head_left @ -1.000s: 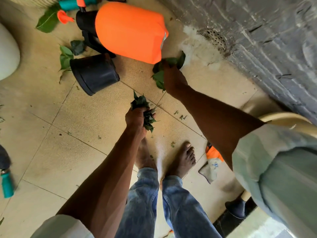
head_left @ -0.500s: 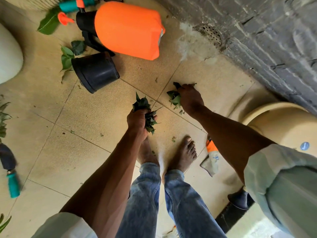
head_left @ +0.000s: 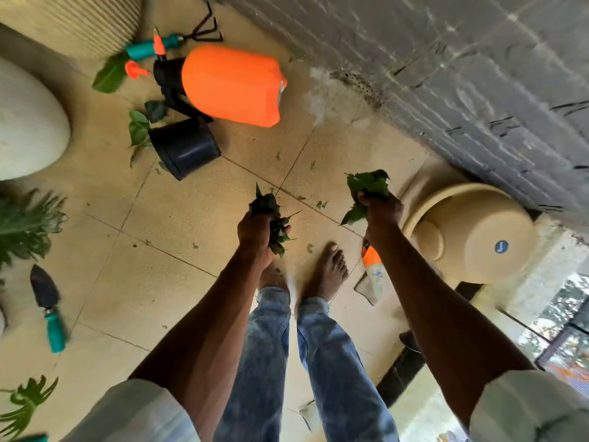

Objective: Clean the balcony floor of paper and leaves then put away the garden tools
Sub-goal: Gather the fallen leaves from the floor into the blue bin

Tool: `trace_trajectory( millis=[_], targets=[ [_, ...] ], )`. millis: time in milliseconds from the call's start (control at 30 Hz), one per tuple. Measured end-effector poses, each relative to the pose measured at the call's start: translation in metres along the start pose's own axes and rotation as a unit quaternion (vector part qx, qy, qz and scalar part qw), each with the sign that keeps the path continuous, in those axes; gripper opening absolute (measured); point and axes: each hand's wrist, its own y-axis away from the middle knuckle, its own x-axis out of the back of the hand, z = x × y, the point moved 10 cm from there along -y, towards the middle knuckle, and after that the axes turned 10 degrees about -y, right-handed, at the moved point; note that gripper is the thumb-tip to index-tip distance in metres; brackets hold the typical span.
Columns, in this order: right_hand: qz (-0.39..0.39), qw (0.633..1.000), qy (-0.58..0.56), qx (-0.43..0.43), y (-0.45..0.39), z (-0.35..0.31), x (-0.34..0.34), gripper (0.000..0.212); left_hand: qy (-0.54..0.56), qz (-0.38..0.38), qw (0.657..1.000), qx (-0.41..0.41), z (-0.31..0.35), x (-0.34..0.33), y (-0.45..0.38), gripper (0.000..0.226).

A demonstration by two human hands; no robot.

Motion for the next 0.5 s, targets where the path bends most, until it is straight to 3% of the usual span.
trace_trajectory(
  millis=[133, 300, 400, 500],
  targets=[
    [-0.045, 0.974, -0.188, -0.120, 0.069, -0.026, -0.002, 0.034, 0.026, -0.010, 1.000, 0.000, 0.024, -0.002, 0.069, 0.016],
    [-0.165, 0.932, -0.254, -0.200, 0.177, -0.070, -0.035, 0.027, 0.082, -0.019, 0.996, -0.010, 0.056, -0.010, 0.156, 0.018],
    [-0.204, 0.929, -0.240, -0.194, 0.278, -0.140, -0.046, 0.025, 0.133, -0.024, 0.989, -0.056, 0.107, -0.005, 0.248, 0.022],
    [-0.245, 0.950, -0.136, -0.134, 0.363, -0.190, -0.050, 0.026, 0.139, -0.032, 0.983, -0.112, 0.152, 0.007, 0.336, 0.015]
  ],
)
